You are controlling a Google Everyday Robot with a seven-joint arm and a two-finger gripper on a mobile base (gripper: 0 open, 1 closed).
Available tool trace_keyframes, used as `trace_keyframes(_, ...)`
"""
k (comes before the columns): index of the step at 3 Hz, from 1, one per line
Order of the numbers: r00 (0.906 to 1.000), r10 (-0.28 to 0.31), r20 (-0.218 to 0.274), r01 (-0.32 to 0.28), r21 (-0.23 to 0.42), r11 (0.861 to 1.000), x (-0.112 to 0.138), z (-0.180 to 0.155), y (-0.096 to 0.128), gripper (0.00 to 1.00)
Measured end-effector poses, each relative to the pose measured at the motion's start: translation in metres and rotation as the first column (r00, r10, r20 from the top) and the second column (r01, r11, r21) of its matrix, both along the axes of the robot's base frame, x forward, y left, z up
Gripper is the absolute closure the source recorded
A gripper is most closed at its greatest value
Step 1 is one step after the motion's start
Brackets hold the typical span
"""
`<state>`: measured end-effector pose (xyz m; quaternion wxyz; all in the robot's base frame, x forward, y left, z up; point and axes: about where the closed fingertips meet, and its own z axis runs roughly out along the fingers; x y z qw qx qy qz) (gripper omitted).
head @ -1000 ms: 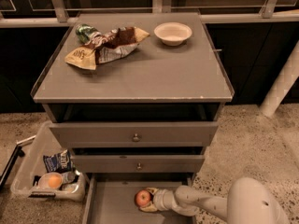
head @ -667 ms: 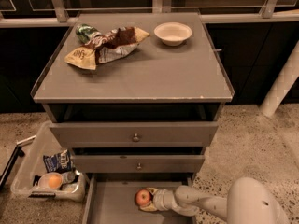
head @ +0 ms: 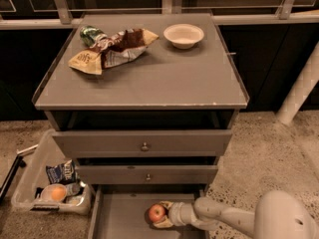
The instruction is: Pick apple from bottom drawer and place on counter
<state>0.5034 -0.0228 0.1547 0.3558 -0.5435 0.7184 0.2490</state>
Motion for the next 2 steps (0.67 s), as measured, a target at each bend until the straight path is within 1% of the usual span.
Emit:
trace_keyframes(1, 0.9995, 0.021, 0.023, -0.022, 0.006, 1.0, -0.017, 0.041, -0.024, 1.0)
trace_keyframes(2, 0.9964, 0.051, 0.068, -0.05, -0.014, 0.999, -0.037, 0.092, -0.041, 1.0)
